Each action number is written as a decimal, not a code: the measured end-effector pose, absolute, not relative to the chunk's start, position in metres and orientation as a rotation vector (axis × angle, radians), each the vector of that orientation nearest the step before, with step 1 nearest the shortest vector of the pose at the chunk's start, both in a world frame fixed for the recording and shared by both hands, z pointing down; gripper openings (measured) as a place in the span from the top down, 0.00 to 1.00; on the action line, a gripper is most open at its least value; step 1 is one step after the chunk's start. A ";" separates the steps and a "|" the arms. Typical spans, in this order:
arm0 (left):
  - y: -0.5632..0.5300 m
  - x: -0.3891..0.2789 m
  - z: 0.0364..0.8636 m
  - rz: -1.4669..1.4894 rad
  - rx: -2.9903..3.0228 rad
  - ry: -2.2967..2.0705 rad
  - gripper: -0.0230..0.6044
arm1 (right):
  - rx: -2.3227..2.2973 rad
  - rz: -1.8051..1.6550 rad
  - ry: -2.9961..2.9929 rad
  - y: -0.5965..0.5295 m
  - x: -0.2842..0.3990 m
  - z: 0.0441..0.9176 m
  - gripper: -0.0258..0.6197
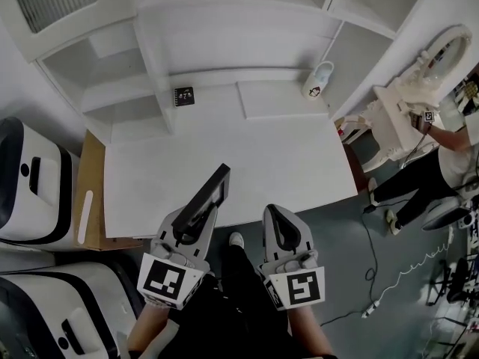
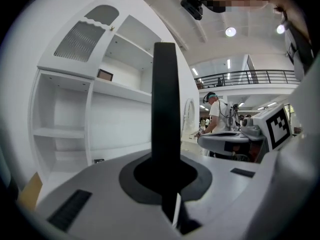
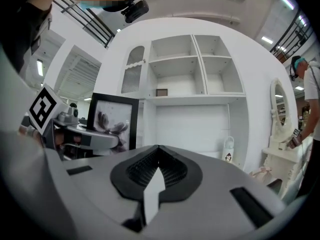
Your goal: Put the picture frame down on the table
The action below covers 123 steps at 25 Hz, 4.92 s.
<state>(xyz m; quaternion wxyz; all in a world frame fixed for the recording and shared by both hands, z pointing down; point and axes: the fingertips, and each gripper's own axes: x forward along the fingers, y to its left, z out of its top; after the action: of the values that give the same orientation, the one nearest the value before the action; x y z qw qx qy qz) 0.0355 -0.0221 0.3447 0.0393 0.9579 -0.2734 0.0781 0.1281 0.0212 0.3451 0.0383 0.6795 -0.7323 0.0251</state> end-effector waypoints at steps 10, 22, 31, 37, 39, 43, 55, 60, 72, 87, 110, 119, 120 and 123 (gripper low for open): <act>-0.055 0.073 0.340 0.264 2.870 -0.988 0.94 | 1.898 0.026 -2.387 -0.029 0.166 0.334 0.96; -0.082 0.104 0.336 0.293 2.858 -1.104 0.94 | 1.693 0.060 -2.627 -0.077 0.173 0.325 0.96; -0.090 0.118 0.334 0.278 2.837 -1.082 0.94 | 1.468 -0.036 -2.698 -0.101 0.154 0.326 0.85; -0.099 0.113 0.339 0.269 2.847 -1.051 0.94 | 1.380 -0.049 -2.750 -0.114 0.137 0.323 0.82; -0.102 0.110 0.339 0.270 2.844 -1.032 0.94 | 1.358 -0.030 -2.764 -0.118 0.134 0.323 0.82; -0.108 0.101 0.350 0.318 2.842 -0.972 0.94 | 1.271 -0.036 -2.778 -0.123 0.124 0.328 0.82; -0.136 0.091 0.361 0.281 2.818 -0.884 0.94 | 1.313 0.049 -2.748 -0.152 0.113 0.340 0.86; -0.145 0.086 0.362 0.294 2.809 -0.928 0.94 | 1.369 0.122 -2.716 -0.160 0.109 0.345 0.86; -0.165 0.048 0.375 0.315 2.719 -1.100 0.79 | 1.441 0.244 -2.605 -0.176 0.095 0.371 0.86; -0.171 0.011 0.384 0.379 2.621 -1.393 0.78 | 1.595 0.371 -2.515 -0.194 0.098 0.386 0.86; -0.202 0.019 0.488 0.554 2.446 -1.157 0.82 | 1.593 0.589 -2.286 -0.207 0.110 0.488 0.86; -0.239 0.032 0.534 0.653 2.389 -1.047 0.82 | 1.578 0.708 -2.215 -0.236 0.123 0.534 0.86; -0.242 0.033 0.539 0.663 2.378 -1.037 0.82 | 1.573 0.723 -2.206 -0.238 0.124 0.540 0.86; -0.251 0.034 0.553 0.691 2.338 -1.014 0.82 | 1.553 0.762 -2.182 -0.246 0.125 0.555 0.86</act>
<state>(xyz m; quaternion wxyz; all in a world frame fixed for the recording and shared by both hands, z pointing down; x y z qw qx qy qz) 0.0342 -0.2509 0.5533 0.2480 0.8577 -0.3721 0.2537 0.1252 -0.2463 0.5549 0.1777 0.5488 -0.7712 0.2692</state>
